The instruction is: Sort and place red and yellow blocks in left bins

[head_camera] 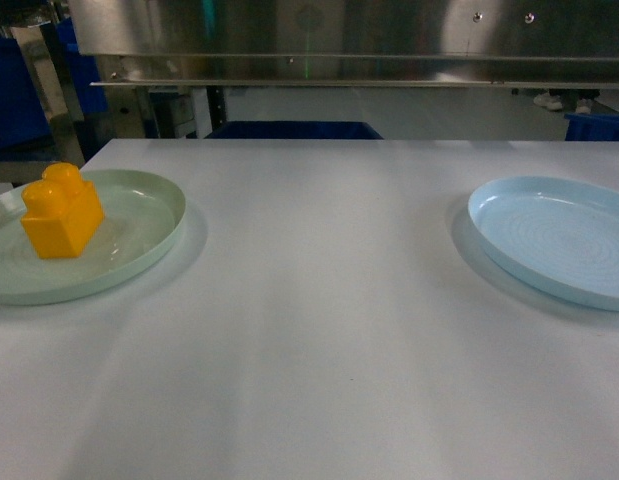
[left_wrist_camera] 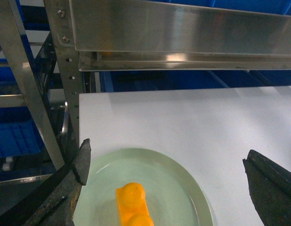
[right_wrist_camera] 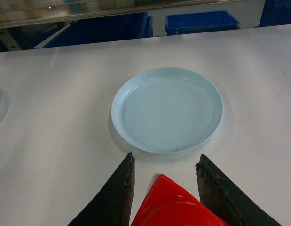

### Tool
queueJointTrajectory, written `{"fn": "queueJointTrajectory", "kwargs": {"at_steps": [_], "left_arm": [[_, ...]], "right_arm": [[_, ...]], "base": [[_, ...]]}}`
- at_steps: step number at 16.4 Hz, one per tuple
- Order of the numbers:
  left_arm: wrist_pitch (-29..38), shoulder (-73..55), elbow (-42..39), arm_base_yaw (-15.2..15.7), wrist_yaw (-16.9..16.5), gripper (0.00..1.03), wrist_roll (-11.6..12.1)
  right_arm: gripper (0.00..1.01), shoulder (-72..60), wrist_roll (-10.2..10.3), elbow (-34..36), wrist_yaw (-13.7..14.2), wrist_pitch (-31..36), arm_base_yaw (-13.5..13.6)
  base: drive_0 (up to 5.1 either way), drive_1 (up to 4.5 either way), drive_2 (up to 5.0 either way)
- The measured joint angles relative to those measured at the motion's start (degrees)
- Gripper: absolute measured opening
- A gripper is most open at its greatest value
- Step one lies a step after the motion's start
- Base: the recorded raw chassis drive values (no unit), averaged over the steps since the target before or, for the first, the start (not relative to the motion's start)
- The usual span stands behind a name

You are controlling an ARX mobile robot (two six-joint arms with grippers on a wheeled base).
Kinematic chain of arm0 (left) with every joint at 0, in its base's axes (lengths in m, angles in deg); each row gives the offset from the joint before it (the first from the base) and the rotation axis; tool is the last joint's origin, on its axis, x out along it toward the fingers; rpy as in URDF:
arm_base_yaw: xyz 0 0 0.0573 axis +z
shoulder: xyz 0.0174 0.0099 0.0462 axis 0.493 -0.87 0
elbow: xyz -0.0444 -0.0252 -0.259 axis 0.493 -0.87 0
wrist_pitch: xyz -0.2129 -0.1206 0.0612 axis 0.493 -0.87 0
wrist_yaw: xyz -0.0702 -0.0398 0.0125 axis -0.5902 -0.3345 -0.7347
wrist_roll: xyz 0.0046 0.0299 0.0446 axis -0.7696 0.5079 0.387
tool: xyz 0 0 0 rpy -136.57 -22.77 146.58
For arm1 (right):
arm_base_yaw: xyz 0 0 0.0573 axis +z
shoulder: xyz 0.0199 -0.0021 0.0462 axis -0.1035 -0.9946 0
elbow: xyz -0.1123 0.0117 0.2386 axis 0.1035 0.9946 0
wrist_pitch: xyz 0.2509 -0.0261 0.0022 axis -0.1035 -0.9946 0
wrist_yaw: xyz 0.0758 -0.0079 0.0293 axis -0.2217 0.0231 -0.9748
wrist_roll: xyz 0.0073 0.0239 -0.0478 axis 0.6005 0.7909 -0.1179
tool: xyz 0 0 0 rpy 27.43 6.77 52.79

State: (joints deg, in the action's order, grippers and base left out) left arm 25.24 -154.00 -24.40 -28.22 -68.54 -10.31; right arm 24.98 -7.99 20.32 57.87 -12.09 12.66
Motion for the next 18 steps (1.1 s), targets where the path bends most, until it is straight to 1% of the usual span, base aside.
{"fn": "queueJointTrajectory", "kwargs": {"at_steps": [2,3,4,6,8,9,10,11,13,16,18], "left_arm": [[0.0,0.0,0.0,0.0,0.0,0.98,0.0],[-1.1,0.0,0.3,0.0,1.0,0.98,0.0],[-3.0,-0.3,1.6,0.0,2.4,0.98,-0.3],[-9.5,-2.4,8.4,-0.5,7.4,0.98,-1.2],[-16.3,-7.0,13.2,-2.6,10.0,0.98,-3.1],[-17.5,-9.7,13.4,-3.9,12.1,0.98,-3.5],[-21.4,-11.9,14.2,-4.6,12.4,0.98,-4.2],[-23.8,-12.9,14.6,-5.2,13.5,0.98,-4.6],[-24.2,-12.4,15.1,-5.6,14.8,0.98,-4.5],[-24.5,-12.1,15.2,-5.7,14.6,0.98,-4.5],[-25.4,-12.3,15.2,-6.1,13.8,0.98,-4.3]], "right_arm": [[0.35,0.0,-0.2,0.0,0.0,0.0,0.0],[0.34,0.0,-0.2,0.0,0.0,0.0,0.0],[0.34,0.0,-0.2,0.0,0.0,0.0,0.0],[0.34,0.0,-0.2,0.0,0.0,0.0,0.0],[0.34,0.0,-0.2,0.0,0.0,0.0,0.0],[0.34,0.0,-0.2,0.0,0.0,0.0,0.0],[0.34,0.0,-0.2,0.0,0.0,0.0,0.0],[0.34,0.0,-0.2,0.0,0.0,0.0,0.0],[0.34,0.0,-0.2,0.0,0.0,0.0,0.0],[0.34,0.0,-0.2,0.0,0.0,0.0,0.0],[0.34,0.0,-0.2,0.0,0.0,0.0,0.0]], "base": [[0.0,0.00,0.0],[0.0,0.00,0.0],[0.0,0.00,0.0],[0.0,0.00,0.0],[0.0,0.00,0.0],[0.0,0.00,0.0],[0.0,0.00,0.0],[0.0,0.00,0.0],[0.0,0.00,0.0],[0.0,0.00,0.0],[0.0,0.00,0.0]]}}
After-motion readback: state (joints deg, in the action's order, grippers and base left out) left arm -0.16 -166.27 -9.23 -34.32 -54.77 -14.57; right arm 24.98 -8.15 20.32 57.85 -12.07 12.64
